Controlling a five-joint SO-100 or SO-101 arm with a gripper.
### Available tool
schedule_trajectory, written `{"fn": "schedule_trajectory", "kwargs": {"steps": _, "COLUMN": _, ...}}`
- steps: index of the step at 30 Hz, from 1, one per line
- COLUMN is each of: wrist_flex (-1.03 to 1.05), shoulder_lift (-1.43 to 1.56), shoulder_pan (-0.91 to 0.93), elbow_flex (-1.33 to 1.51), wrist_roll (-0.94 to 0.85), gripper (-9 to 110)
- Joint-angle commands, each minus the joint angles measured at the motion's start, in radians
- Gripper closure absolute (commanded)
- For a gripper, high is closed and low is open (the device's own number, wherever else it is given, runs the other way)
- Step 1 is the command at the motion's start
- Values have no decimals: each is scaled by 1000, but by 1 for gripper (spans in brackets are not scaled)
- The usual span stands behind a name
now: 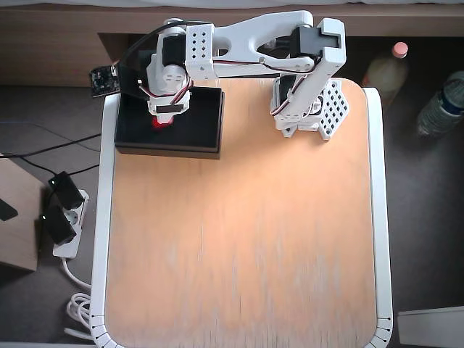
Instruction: Grasp a lego block and put it in the bin.
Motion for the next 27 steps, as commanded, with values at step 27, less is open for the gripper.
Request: {"fn": "schedule_trajectory", "kwargs": {"steps": 27, "wrist_flex": 20, "shoulder_lift": 546, "shoulder_pan": -506, "elbow_flex": -63, "wrist_roll": -221, "gripper": 101}}
